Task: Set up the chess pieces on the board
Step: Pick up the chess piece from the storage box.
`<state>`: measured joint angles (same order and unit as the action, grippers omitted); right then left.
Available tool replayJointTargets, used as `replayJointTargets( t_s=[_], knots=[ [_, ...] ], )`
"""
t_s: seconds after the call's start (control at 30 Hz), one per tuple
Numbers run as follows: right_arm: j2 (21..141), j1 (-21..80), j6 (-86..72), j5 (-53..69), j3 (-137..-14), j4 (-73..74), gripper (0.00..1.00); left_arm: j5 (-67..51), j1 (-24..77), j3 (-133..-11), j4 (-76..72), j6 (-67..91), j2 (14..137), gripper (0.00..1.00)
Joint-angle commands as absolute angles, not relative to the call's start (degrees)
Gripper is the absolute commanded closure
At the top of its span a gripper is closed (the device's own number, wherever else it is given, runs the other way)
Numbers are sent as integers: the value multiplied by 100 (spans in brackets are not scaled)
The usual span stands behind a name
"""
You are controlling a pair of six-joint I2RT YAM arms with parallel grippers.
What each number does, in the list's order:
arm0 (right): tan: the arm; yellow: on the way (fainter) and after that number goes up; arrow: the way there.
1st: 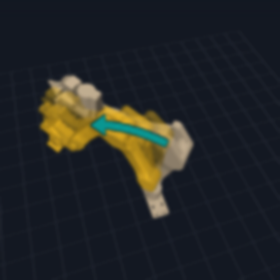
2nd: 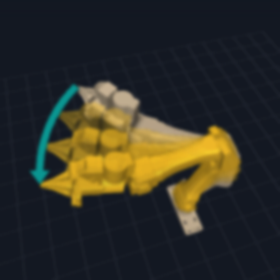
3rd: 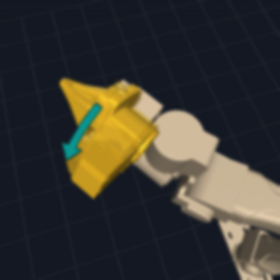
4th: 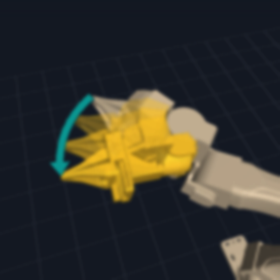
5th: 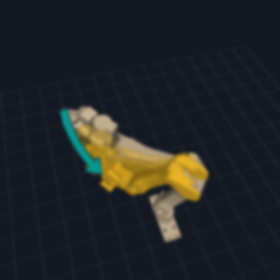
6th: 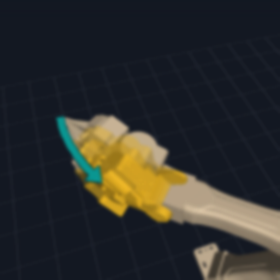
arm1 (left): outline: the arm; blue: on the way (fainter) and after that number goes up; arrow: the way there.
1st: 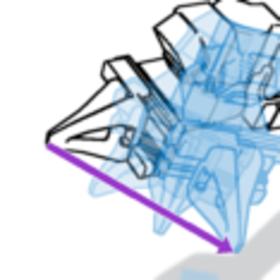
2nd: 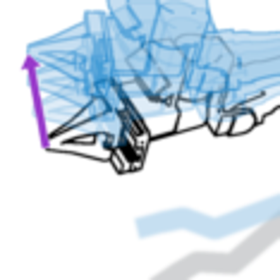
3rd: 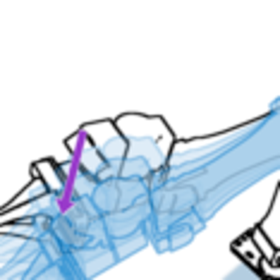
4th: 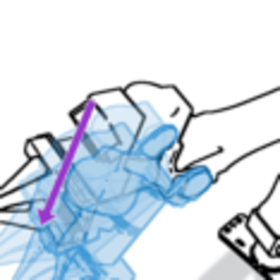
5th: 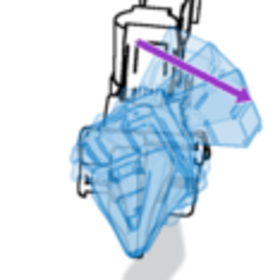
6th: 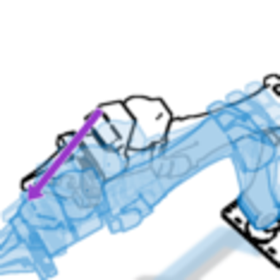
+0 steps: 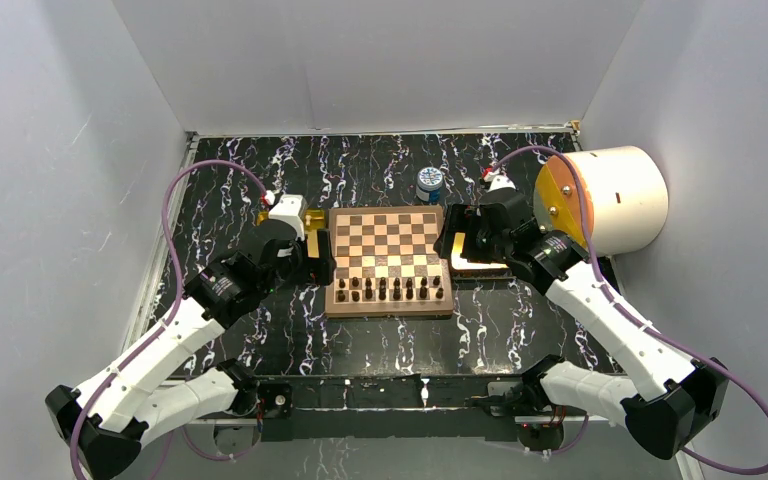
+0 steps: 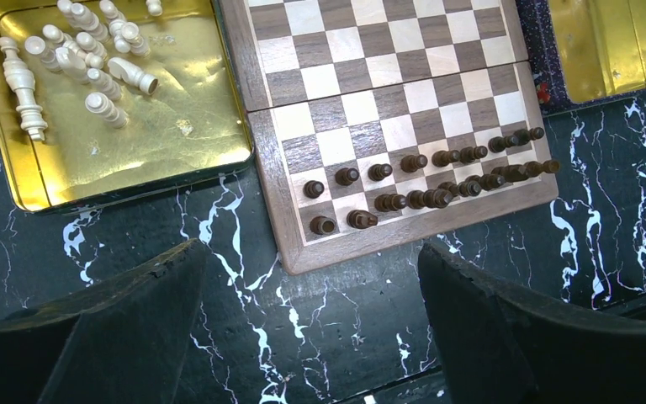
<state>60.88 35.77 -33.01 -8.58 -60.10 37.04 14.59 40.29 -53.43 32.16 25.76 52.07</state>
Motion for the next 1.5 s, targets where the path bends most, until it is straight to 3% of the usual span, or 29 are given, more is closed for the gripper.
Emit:
replayJointTargets(
  t_s=[0.0, 0.3, 0.5, 0.63, 0.87, 1.07, 1.47],
  knots=[
    [5927, 3608, -3303, -1002, -6152, 3472, 1, 1737, 4007, -5577, 3156, 2602, 5171, 7],
    [5798, 3610, -3279, -933, -6191, 3446, 1, 2176, 4008, -5833, 3358, 2610, 5482, 8],
    [5755, 3607, -3156, -753, -6189, 3417, 1, 2907, 3987, -6356, 3782, 2456, 6151, 14],
    [5647, 3605, -3103, -719, -6164, 3446, 1, 3100, 3627, -6821, 4038, 2307, 6876, 28],
    [5531, 3612, -3076, -653, -6074, 3489, 1, 2262, 2279, -6777, 3424, 2293, 7505, 48],
    [5423, 3609, -3076, -516, -6081, 3439, 2, 2092, 1884, -6530, 3038, 2451, 8003, 56],
    [5428, 3606, -3103, -261, -5994, 3316, 3, 1778, 1471, -6181, 2586, 2256, 8814, 63]
  ],
)
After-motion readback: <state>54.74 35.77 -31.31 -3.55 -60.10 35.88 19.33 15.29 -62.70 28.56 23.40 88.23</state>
